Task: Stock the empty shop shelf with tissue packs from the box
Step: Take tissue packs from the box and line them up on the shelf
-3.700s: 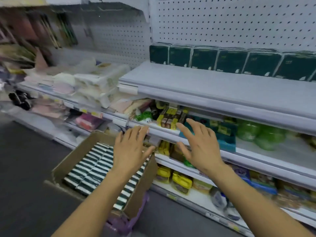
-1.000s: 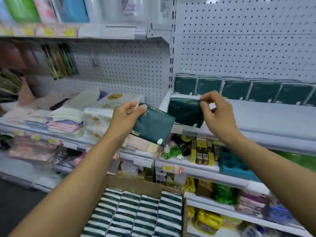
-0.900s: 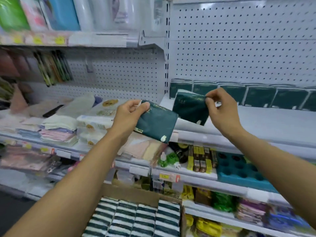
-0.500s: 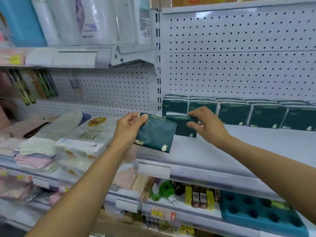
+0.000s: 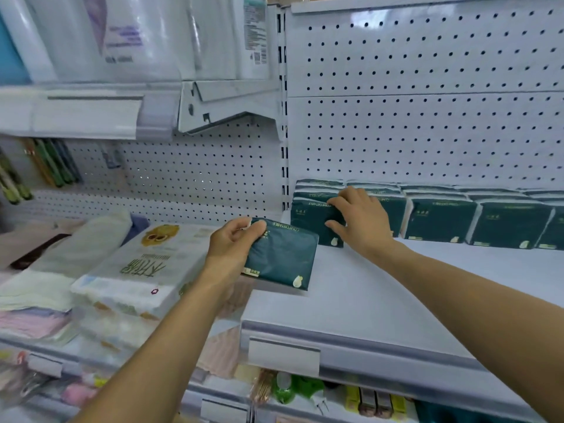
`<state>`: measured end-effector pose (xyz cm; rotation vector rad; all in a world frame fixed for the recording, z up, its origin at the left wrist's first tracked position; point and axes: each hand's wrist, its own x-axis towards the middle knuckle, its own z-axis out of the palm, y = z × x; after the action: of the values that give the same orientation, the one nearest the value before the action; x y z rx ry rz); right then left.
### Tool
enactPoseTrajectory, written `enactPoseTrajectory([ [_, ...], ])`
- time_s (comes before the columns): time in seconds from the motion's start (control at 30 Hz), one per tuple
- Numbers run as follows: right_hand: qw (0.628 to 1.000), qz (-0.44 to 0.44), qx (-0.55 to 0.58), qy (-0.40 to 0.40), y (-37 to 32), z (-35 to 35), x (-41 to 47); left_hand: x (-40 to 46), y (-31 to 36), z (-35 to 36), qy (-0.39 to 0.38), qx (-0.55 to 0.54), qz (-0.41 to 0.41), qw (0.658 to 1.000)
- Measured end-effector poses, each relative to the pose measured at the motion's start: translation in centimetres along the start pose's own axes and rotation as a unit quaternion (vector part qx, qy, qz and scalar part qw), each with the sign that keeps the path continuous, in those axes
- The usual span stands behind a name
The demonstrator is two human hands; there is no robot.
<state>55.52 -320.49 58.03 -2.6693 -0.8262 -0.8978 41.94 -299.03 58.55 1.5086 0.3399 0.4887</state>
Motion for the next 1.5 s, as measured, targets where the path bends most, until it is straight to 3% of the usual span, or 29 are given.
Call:
enactPoseTrajectory([
  [0.17, 0.998, 0.0, -0.058, 0.017, 0.0, 0.7, 0.9, 0.6, -0.6, -0.2, -0.001, 0.015, -0.012, 1.0],
  [0.3, 0.999, 0.024, -0.039, 0.029, -0.6, -0.2, 0.8, 0.3, -0.7, 0.0, -0.001, -0.018, -0.016, 1.0],
  [0.4, 0.978, 0.073, 0.191, 0.05, -2.1, -2.6, -0.5, -0.2, -0.4, 0.4, -0.023, -0.065, -0.011, 0.998],
  [0.47, 0.916, 0.1, 0.386, -0.048, -3.3, -4.2, -1.9, -0.5, -0.3, 0.9, -0.057, -0.092, 0.0, 0.994],
  [0.53, 0.885, 0.086, 0.441, -0.119, -3.6, -4.9, -3.5, -1.0, -0.3, 1.8, -0.113, -0.097, 0.014, 0.989],
  [0.63, 0.885, 0.084, 0.443, -0.116, -2.0, -5.7, -5.5, -1.5, -0.2, 3.2, -0.192, -0.007, 0.061, 0.979],
  [0.7, 0.883, 0.12, 0.443, -0.099, -0.1, -6.4, -6.6, -1.0, -0.1, 3.9, -0.2, 0.073, 0.108, 0.971],
  [0.9, 0.93, 0.185, 0.311, -0.056, 6.2, -7.0, -7.5, 4.2, -1.2, 6.6, -0.132, 0.278, 0.183, 0.934],
  [1.03, 0.98, 0.147, 0.131, -0.041, 8.1, -5.9, -6.6, 6.5, -2.2, 8.9, -0.136, 0.347, 0.207, 0.905],
  [1.2, 0.997, 0.062, -0.041, 0.027, 8.8, -3.7, -5.0, 7.9, -3.5, 10.5, -0.134, 0.322, 0.214, 0.912],
  [1.5, 0.997, -0.013, -0.067, 0.048, 9.6, -1.7, -3.8, 8.3, -4.4, 12.0, -0.102, 0.294, 0.227, 0.923],
])
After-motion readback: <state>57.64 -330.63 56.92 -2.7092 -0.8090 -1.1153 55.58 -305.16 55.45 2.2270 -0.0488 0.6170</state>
